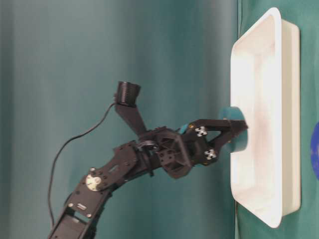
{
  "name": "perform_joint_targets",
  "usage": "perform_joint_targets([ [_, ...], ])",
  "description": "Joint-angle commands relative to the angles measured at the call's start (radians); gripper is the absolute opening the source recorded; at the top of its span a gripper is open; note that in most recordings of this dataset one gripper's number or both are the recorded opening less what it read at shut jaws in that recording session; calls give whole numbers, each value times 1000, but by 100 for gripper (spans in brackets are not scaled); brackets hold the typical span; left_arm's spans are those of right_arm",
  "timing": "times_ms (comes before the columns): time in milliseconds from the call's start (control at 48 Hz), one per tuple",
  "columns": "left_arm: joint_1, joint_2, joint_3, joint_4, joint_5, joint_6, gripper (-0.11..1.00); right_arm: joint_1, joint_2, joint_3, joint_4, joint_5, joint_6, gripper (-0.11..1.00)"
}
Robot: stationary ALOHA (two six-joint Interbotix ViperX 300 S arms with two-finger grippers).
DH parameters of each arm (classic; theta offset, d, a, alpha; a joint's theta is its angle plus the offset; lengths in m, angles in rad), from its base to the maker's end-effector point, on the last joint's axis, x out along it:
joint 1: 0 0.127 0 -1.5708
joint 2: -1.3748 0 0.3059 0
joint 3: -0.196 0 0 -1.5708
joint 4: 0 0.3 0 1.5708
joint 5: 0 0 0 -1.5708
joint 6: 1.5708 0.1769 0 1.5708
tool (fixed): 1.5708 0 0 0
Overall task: Pick up the tape from a random location and place it into the white case.
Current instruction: 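Lower the teal roll into the white tray and open the left gripper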
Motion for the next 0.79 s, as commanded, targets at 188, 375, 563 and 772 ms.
perform_joint_targets([
  [188, 14, 49, -8, 2, -54, 3, 21, -5, 9, -25, -2, -6, -2, 92],
  [375, 14, 67, -9, 2, -67, 5, 21, -5, 8, -23, -2, -6, -2, 92],
  [563, 15, 67, -6, -2, -69, 25, 21, -5, 9, -25, -3, -6, -2, 92],
  [772, 15, 69, -14, -3, -67, 28, 21, -5, 9, -25, -3, -6, -2, 92],
])
